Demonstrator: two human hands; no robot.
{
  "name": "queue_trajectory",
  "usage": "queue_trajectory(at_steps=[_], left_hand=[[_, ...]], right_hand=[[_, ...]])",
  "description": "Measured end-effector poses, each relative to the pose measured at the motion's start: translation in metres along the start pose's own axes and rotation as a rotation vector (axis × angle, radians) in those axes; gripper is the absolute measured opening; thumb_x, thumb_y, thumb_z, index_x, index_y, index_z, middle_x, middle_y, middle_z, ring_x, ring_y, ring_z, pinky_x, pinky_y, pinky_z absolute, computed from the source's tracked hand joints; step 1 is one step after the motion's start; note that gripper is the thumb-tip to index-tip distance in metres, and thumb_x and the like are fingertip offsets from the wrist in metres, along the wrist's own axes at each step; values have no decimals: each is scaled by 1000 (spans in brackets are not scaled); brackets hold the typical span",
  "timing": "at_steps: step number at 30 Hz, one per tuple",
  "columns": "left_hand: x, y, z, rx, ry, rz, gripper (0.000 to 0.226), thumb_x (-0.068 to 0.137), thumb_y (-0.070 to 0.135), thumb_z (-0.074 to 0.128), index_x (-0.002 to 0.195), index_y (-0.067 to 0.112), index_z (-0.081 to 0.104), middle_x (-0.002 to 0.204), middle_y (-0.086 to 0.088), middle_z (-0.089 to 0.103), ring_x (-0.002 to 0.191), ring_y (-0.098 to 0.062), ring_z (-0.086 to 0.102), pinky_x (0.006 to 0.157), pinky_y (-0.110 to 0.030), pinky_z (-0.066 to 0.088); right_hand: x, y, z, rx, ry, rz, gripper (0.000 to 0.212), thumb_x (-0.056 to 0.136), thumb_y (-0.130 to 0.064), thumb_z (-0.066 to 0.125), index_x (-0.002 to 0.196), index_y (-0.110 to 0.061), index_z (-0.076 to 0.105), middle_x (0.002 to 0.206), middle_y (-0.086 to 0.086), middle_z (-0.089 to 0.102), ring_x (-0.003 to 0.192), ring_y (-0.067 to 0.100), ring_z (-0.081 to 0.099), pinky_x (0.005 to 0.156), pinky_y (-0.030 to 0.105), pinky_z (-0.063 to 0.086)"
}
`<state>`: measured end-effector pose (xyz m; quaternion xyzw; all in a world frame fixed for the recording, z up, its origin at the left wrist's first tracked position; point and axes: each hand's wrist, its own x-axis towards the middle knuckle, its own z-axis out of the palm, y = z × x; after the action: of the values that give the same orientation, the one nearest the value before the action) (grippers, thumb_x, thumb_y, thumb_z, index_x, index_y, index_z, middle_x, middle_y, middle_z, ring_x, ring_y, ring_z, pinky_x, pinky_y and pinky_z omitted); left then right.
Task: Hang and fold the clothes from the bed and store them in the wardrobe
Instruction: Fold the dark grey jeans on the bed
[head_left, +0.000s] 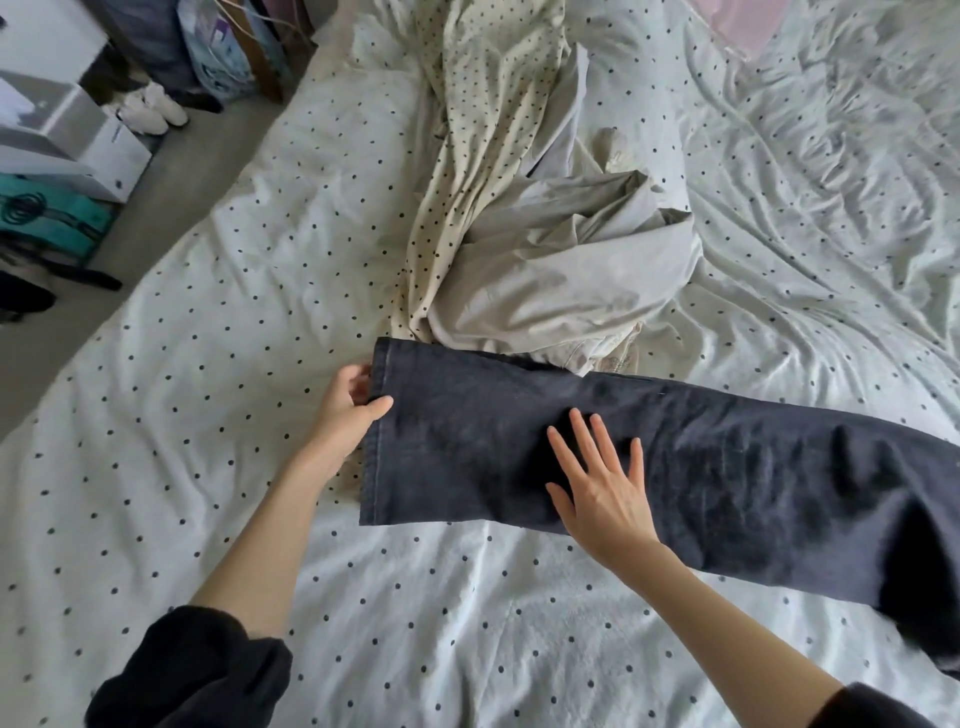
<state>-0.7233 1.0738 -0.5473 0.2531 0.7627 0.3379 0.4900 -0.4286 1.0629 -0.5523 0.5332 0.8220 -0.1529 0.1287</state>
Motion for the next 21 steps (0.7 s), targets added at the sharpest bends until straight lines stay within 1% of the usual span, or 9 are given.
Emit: queue_trajectory(at_steps=[2, 5, 8, 10, 13, 15, 17, 19, 21], left_hand=[[-8, -7, -6, -37, -57, -49, 32, 88, 2, 62, 118, 10, 55, 113, -5, 62, 105, -22, 60, 94, -40, 48], [-18, -15, -15, -35, -169, -103, 18, 85, 3, 64, 98, 15, 65, 108, -6, 68, 104, -22, 63, 94, -37, 48], [-23, -13, -20, -39, -205, -128, 15, 83, 4, 67, 96, 13, 68, 104, -3, 70, 101, -19, 64, 96, -36, 46], [-27, -9, -20, 16, -175, -100, 14, 85, 7, 66, 97, 14, 67, 102, -2, 70, 99, -18, 65, 91, -34, 48], [-35, -1, -20, 79, -115, -8, 8, 91, 16, 60, 95, 21, 65, 97, 5, 69, 91, -9, 64, 72, -24, 47], [-40, 8, -25, 114, -82, 47, 8, 94, 20, 55, 92, 21, 64, 92, 5, 68, 86, -8, 63, 68, -24, 44], [-39, 16, -34, 161, -40, 86, 13, 95, 23, 53, 89, 15, 61, 87, 2, 64, 80, -12, 59, 69, -27, 42], [-34, 20, -39, 249, -4, 94, 20, 95, 25, 51, 95, 6, 57, 86, -4, 58, 79, -17, 54, 72, -32, 40], [-31, 17, -38, 341, 24, 56, 23, 95, 24, 49, 99, 3, 55, 88, -10, 56, 79, -19, 51, 69, -32, 38]], right_hand=[[-1, 0, 2, 9, -3, 2, 60, 99, -40, 36, 151, -27, 10, 159, 2, -7, 145, 23, -12, 113, 57, -3], [-1, 1, 3, 15, -11, 5, 60, 98, -38, 37, 151, -26, 12, 159, 2, -7, 146, 23, -11, 113, 57, -2], [-2, 2, 2, 7, -18, 11, 59, 99, -38, 36, 151, -27, 11, 159, 2, -8, 146, 23, -11, 114, 56, -1], [-5, 1, 1, 20, -22, 20, 58, 99, -38, 36, 151, -27, 13, 159, 2, -6, 146, 23, -10, 114, 55, 0], [-15, 0, -1, 57, 7, 15, 58, 98, -38, 40, 150, -25, 19, 159, 3, 3, 147, 23, -2, 113, 58, 2], [-23, -1, -7, 84, 77, 3, 58, 96, -37, 46, 148, -23, 26, 158, 5, 13, 146, 25, 7, 112, 61, 6], [-28, -4, -13, 106, 155, -1, 59, 93, -37, 54, 146, -21, 33, 155, 7, 23, 144, 29, 18, 108, 64, 12], [-29, -4, -17, 109, 129, 16, 61, 94, -42, 49, 148, -24, 27, 157, 5, 16, 145, 27, 13, 109, 63, 11], [-28, -2, -13, 77, -3, 33, 63, 97, -48, 36, 151, -30, 10, 159, -1, -2, 147, 22, -3, 112, 59, 5]])
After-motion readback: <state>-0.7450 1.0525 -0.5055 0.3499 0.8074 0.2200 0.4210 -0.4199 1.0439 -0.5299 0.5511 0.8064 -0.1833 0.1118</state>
